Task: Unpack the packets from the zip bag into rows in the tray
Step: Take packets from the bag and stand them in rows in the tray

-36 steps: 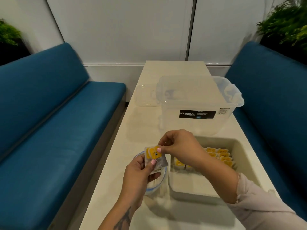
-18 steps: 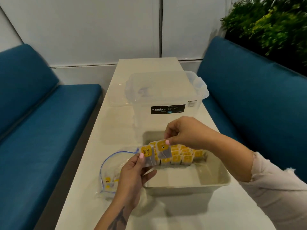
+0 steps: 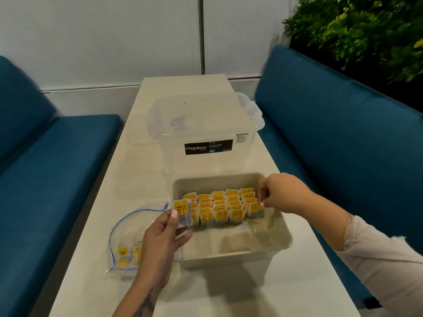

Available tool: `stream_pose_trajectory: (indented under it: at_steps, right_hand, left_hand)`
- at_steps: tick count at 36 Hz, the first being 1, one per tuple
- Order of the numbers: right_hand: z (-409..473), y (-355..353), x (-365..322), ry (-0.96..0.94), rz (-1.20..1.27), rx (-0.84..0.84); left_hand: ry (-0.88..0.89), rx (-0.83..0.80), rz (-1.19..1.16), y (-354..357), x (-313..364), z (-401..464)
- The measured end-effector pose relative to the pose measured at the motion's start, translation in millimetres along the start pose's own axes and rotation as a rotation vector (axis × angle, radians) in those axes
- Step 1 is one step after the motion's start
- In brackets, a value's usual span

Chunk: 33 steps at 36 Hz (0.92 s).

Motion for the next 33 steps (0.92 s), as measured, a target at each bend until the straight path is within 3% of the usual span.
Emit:
stream_pose_trajectory:
  at_steps: [12, 33]
  right_hand:
    - [20, 17, 2, 0.019, -0.300, 0.146]
    - [25, 33, 0, 0.072, -0.326, 0.213]
  left_hand:
    - [-0.025, 0.011, 0.018, -4, -5, 0]
    - [-0.047, 0.021, 0.029, -6, -1, -2]
Point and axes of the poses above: each hand's wrist, its own z-axis towards the middle knuckle, its own y-axis out of the palm, x = y × z, the point moved 7 cm from there along z, towards the middle knuckle, and after that the axes turned 8 degrees about -x, right-handed, at the moved point
